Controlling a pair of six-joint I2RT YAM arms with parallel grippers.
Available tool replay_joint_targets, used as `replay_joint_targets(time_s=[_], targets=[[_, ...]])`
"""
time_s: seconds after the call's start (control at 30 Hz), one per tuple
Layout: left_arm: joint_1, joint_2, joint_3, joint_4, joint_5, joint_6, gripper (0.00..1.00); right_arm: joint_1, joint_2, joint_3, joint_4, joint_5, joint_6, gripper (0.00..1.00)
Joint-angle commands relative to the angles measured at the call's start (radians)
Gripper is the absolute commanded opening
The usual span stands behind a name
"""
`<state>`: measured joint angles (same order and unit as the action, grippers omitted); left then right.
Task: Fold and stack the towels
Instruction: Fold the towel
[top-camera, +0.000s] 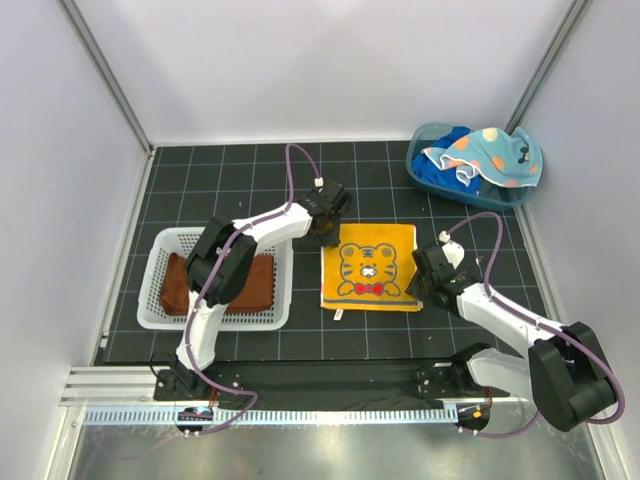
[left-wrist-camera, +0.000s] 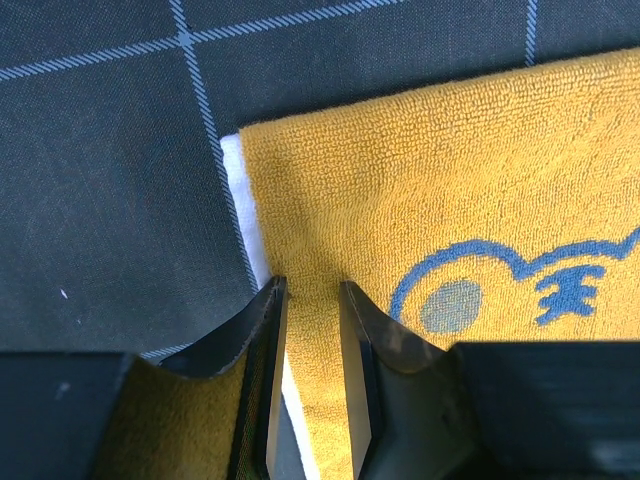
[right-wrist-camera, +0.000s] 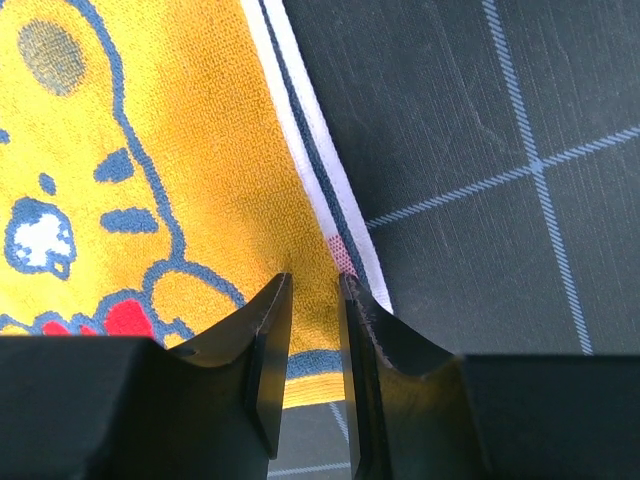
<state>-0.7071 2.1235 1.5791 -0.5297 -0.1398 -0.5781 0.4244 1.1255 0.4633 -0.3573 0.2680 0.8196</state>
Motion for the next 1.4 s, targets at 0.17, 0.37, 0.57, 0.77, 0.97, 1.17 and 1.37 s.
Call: replay_joint_targets(time_s=[0.17, 0.37, 0.57, 0.77, 0.97, 1.17, 1.37], targets=[[0.009, -0.026, 0.002, 0.000, -0.012, -0.006, 0.34, 0.004, -0.104, -0.015, -0.107, -0.018, 0.015, 0.32], [0.011, -0.076, 0.050, -0.016, -0.017, 0.027, 0.40, 0.002, -0.119, 0.121, -0.152, 0.043, -0.069, 0.37], [0.035, -0.077, 0.087, -0.033, -0.043, 0.043, 0.44, -0.073, 0.080, 0.330, -0.077, 0.065, -0.232, 0.46], [0.073, -0.016, 0.104, -0.033, 0.006, 0.040, 0.43, -0.148, 0.302, 0.458, 0.035, -0.006, -0.352, 0.47], [0.084, 0.038, 0.128, -0.030, 0.003, 0.040, 0.43, -0.187, 0.483, 0.543, 0.087, -0.003, -0.424, 0.47], [0.086, 0.073, 0.147, -0.026, -0.003, 0.038, 0.43, -0.203, 0.563, 0.560, 0.150, 0.016, -0.427, 0.47], [0.086, 0.081, 0.137, -0.015, -0.027, 0.023, 0.43, -0.220, 0.602, 0.558, 0.204, -0.010, -0.424, 0.47]])
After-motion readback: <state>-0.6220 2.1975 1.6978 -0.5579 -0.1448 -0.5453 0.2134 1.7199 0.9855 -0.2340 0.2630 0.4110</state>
